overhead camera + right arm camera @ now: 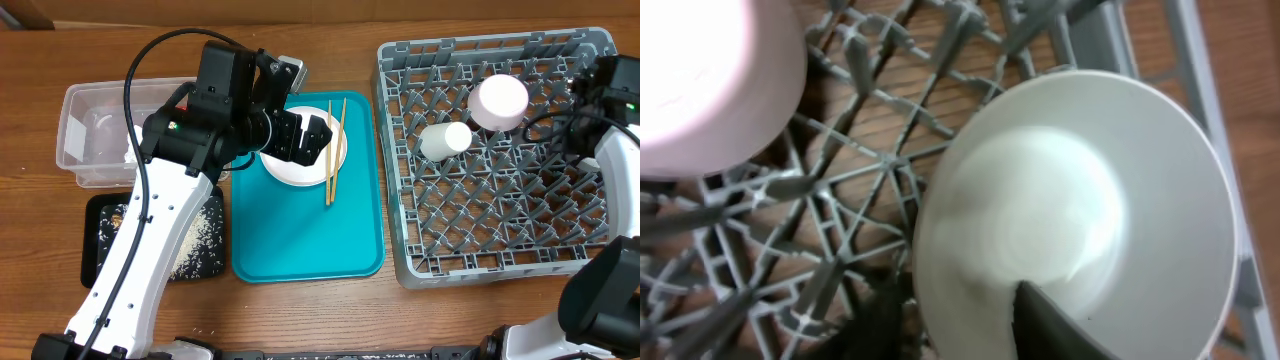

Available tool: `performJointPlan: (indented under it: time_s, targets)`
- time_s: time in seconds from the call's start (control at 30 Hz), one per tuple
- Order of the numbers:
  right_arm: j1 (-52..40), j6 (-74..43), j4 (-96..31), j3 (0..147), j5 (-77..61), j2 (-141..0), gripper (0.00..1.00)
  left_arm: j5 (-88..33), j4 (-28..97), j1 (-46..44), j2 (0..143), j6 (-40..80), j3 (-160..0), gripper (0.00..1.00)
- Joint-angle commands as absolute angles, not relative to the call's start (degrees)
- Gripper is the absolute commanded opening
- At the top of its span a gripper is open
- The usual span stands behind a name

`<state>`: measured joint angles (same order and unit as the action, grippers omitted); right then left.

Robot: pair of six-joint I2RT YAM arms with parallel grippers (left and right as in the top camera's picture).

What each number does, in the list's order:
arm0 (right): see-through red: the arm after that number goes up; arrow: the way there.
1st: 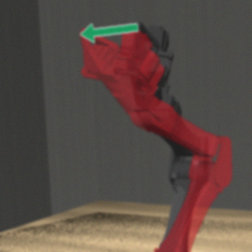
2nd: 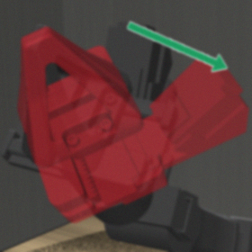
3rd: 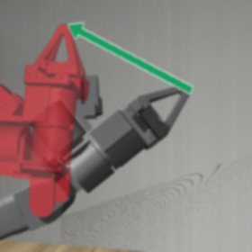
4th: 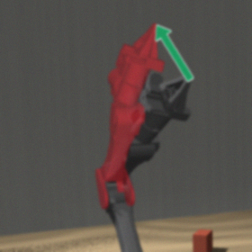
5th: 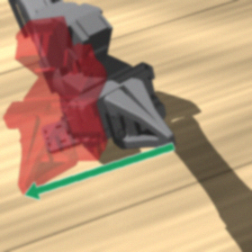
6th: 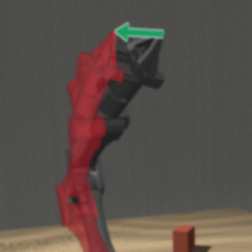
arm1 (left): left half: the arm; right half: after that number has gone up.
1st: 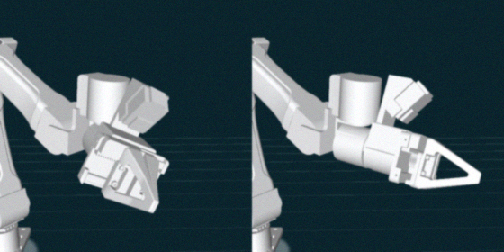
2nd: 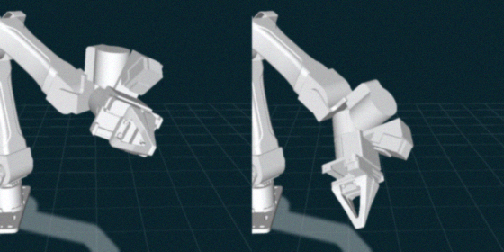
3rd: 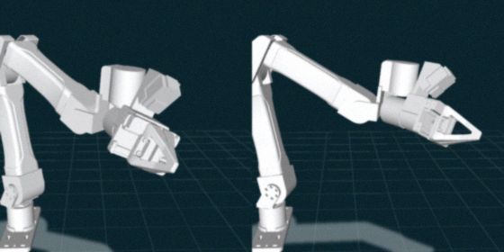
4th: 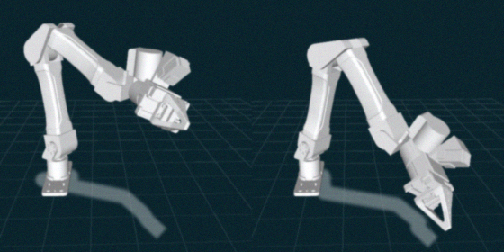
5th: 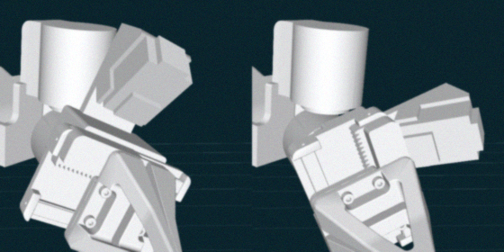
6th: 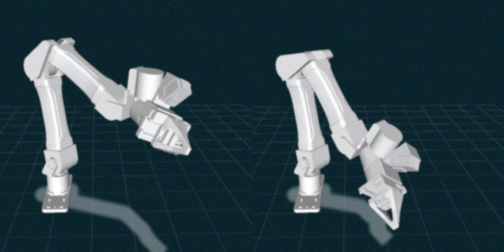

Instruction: Sort waste into correct bins and load items into the dishwasher

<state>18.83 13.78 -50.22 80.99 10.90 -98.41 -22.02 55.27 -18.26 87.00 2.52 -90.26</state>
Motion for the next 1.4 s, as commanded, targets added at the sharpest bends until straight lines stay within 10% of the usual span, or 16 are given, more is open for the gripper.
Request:
performJointPlan:
  time_s: [0.0,1.37]
  targets:
    - [19.4,13.2,-50.0,81.4,6.3,-97.1,0.25,-21.9,55.3,-18.0,86.6,1.3,-91.2,1.00]
    - [19.4,13.2,-49.8,80.8,7.0,-98.1,0.07,-21.9,55.3,-18.0,86.6,1.3,-91.2,1.00]
